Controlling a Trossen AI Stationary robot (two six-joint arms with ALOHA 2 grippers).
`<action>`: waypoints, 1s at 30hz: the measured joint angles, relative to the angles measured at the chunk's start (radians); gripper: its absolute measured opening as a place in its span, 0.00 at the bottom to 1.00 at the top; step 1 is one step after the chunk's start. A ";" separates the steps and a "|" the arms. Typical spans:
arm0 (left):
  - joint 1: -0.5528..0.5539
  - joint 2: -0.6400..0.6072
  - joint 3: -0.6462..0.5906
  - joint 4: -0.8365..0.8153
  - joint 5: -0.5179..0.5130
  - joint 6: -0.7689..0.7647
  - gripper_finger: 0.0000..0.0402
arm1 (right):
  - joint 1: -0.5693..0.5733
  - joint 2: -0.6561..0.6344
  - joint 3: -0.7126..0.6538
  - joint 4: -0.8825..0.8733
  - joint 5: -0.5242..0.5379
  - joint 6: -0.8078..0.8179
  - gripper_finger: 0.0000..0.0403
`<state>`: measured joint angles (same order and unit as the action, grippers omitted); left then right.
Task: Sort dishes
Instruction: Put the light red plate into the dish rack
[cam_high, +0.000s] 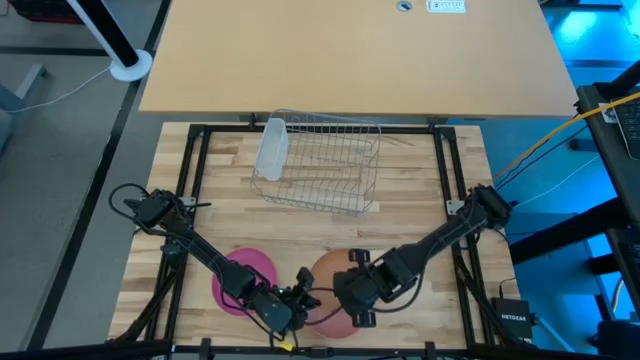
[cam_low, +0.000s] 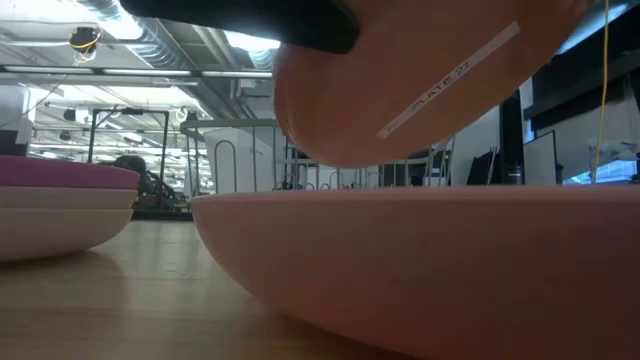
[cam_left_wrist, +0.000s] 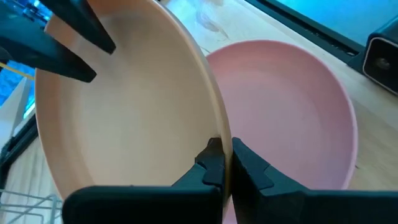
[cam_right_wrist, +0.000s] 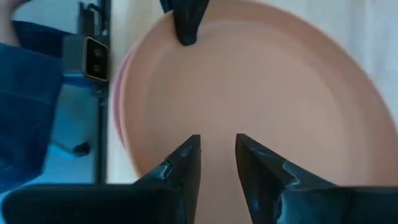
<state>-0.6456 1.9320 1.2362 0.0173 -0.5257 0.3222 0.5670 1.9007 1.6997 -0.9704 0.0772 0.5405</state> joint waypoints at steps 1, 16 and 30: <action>0.000 0.000 0.000 -0.001 0.005 -0.004 0.00 | -0.010 0.000 0.000 0.003 -0.034 -0.004 0.29; 0.000 0.000 0.000 -0.009 0.074 -0.056 0.00 | -0.119 -0.002 0.050 -0.007 -0.384 -0.140 0.33; 0.000 0.000 0.000 -0.007 0.074 -0.048 0.00 | -0.067 -0.002 0.054 -0.026 -0.428 -0.235 0.33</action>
<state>-0.6460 1.9320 1.2362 0.0106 -0.4519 0.2738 0.4996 1.8984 1.7538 -0.9964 -0.3504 0.3058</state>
